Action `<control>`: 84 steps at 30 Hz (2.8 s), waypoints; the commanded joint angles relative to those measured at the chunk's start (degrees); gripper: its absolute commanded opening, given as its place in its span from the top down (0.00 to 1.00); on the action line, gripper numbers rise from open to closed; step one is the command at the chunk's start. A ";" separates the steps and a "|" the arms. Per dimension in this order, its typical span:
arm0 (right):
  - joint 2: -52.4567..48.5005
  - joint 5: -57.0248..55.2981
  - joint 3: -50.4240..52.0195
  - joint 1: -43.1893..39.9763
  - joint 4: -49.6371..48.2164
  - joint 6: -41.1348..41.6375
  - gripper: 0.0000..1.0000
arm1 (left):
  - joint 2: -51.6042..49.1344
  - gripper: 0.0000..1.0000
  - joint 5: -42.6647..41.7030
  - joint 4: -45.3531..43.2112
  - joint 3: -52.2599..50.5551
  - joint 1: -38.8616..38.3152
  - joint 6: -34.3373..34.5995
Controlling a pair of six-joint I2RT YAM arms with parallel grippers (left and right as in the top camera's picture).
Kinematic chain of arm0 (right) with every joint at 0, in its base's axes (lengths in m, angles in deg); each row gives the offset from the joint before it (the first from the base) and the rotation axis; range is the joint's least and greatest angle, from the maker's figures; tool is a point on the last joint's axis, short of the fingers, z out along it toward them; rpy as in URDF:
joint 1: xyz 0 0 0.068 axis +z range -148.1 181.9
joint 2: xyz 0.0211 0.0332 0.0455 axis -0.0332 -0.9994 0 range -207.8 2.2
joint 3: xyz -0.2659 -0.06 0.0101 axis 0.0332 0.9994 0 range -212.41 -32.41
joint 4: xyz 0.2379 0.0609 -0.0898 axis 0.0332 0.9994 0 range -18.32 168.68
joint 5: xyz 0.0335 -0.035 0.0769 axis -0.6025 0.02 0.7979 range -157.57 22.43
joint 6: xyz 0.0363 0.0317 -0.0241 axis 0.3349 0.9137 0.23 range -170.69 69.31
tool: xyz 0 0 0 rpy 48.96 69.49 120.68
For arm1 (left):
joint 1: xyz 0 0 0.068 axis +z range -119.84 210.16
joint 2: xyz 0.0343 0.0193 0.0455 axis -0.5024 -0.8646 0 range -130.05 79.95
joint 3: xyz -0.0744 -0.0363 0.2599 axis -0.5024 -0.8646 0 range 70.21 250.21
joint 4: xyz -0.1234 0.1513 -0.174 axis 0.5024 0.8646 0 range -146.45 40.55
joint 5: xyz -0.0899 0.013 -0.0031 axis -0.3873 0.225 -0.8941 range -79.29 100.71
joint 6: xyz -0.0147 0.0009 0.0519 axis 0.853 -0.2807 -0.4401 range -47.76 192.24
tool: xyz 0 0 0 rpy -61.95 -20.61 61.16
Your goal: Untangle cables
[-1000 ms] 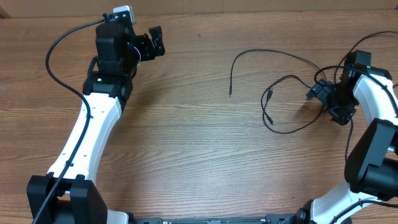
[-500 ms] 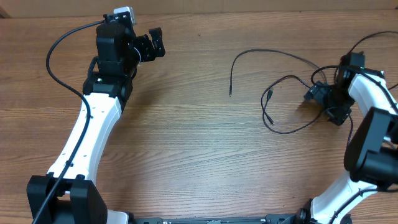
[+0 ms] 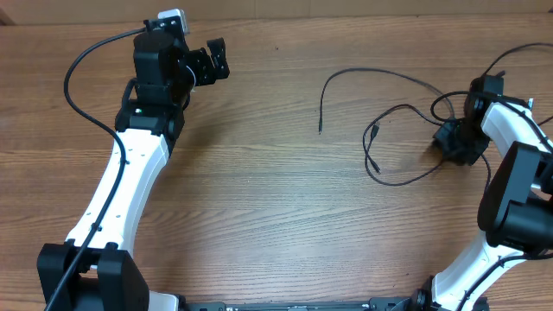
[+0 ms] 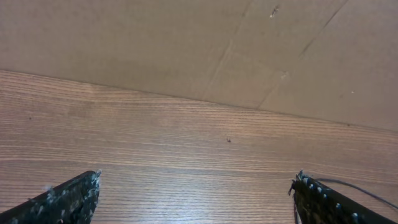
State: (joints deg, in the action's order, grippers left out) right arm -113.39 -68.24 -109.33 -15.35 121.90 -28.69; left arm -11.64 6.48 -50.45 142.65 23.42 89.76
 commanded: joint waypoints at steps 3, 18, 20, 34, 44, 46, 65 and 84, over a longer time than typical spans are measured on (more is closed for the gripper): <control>-2.73 1.42 0.48 0.00 -0.07 0.44 0.93 | 0.09 0.00 0.17 -0.31 0.46 0.09 -1.27; -2.45 1.40 -4.94 0.00 5.88 0.48 0.96 | 0.09 0.01 0.20 -0.70 0.46 0.09 -1.27; -2.14 1.40 -8.50 0.00 7.89 0.46 0.96 | 0.09 0.00 0.20 -0.72 0.46 0.09 -1.27; -0.74 4.46 -39.50 0.09 19.61 0.42 0.96 | 0.09 0.00 0.20 -0.68 0.46 0.09 -1.27; -0.74 4.15 -57.66 0.17 17.31 -0.02 0.96 | 0.09 0.00 0.20 -0.70 0.46 0.09 -1.25; -0.74 4.20 -59.23 0.17 15.74 0.00 0.96 | 0.09 0.01 0.20 -0.72 0.46 0.09 -1.25; -0.79 2.67 -60.78 0.70 13.07 -0.02 0.89 | 0.09 0.00 0.20 -0.70 0.46 0.09 -1.25; -1.75 2.93 -60.28 2.71 18.75 6.97 0.00 | 0.09 0.00 0.22 -0.74 0.46 0.09 -1.25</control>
State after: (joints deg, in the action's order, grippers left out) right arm -115.51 -65.04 -168.59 -14.26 140.26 -26.00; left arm -11.64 6.48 -50.87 142.65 23.42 89.78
